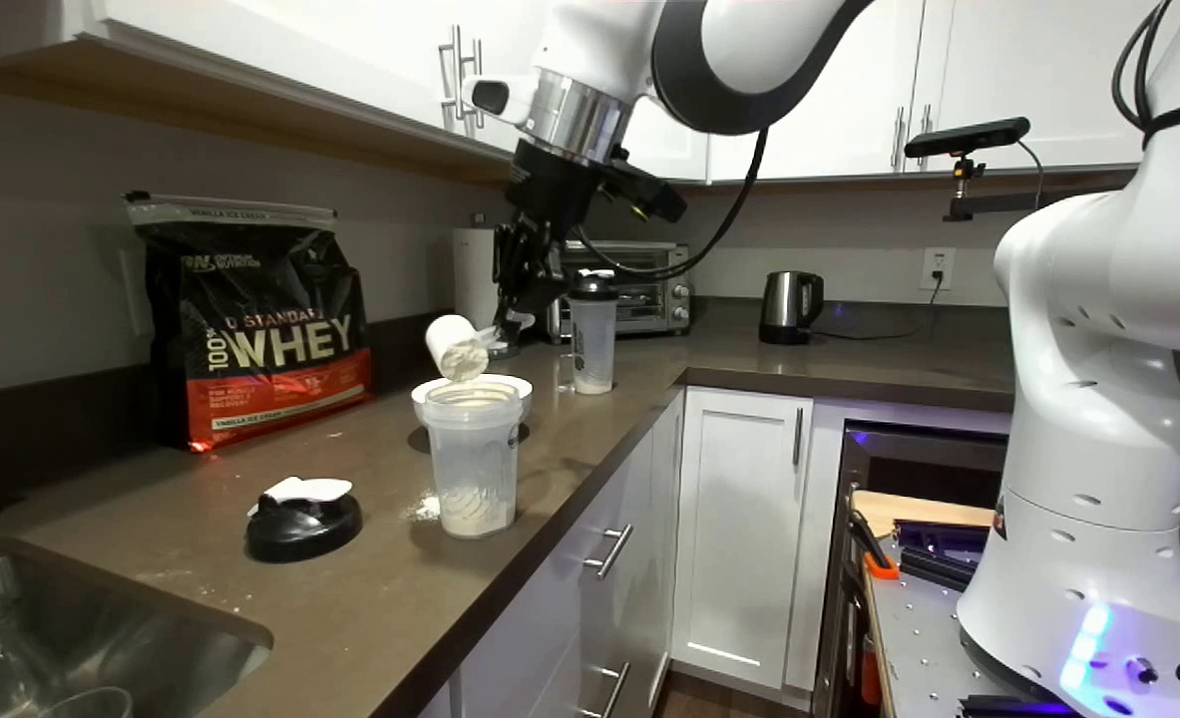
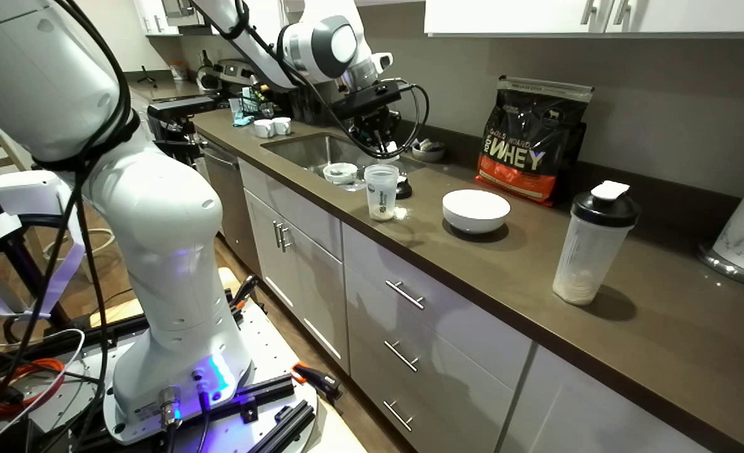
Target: Put one scoop of powder from the white bowl into the clear bottle on the left
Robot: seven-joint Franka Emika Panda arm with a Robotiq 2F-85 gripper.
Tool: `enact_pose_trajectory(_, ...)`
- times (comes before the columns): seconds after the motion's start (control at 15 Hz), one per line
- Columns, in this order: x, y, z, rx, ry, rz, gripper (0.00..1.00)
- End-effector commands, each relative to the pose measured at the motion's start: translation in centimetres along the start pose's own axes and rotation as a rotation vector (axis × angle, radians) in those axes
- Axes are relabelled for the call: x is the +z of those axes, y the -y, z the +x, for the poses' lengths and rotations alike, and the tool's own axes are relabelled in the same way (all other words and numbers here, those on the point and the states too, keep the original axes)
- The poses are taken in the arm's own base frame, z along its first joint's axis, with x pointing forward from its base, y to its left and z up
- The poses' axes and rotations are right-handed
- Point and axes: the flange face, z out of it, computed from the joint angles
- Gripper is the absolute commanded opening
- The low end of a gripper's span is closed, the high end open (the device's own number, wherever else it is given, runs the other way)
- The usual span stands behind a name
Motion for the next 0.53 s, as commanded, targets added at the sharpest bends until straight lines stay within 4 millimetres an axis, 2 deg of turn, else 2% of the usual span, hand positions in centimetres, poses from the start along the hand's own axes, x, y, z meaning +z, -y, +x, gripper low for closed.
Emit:
enact_pose_trajectory(0.0, -0.46, 0.73, -0.25, -0.002, -0.017, -0.050, 0.01)
enact_pose_trajectory(0.47, 0.21, 0.12, -0.41, 0.004, 0.002, -0.070, 0.01)
